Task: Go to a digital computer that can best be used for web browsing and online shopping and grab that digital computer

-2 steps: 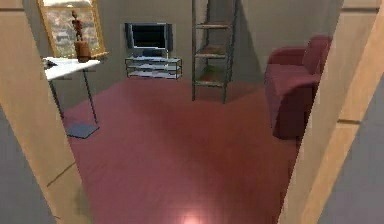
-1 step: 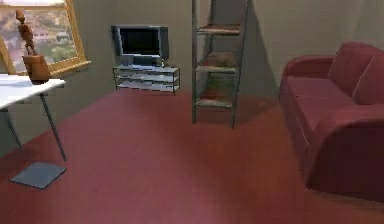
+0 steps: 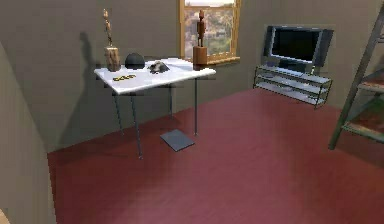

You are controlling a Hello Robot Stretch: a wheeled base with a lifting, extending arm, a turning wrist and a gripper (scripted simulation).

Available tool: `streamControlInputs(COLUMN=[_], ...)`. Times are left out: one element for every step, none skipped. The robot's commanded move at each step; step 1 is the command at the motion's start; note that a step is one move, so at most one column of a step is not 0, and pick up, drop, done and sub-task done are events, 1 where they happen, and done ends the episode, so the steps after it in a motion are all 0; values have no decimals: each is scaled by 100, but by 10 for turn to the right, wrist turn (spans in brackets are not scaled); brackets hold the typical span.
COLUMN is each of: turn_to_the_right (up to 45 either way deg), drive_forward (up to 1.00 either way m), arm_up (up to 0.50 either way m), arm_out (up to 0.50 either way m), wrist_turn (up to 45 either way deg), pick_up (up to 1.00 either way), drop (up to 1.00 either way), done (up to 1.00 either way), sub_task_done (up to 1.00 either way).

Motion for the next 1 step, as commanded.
streamControlInputs(turn_to_the_right=[0], drive_forward=[45], arm_up=[0], arm_out=[0], wrist_turn=[0], pick_up=[0], drop=[0], done=[0], sub_task_done=[0])
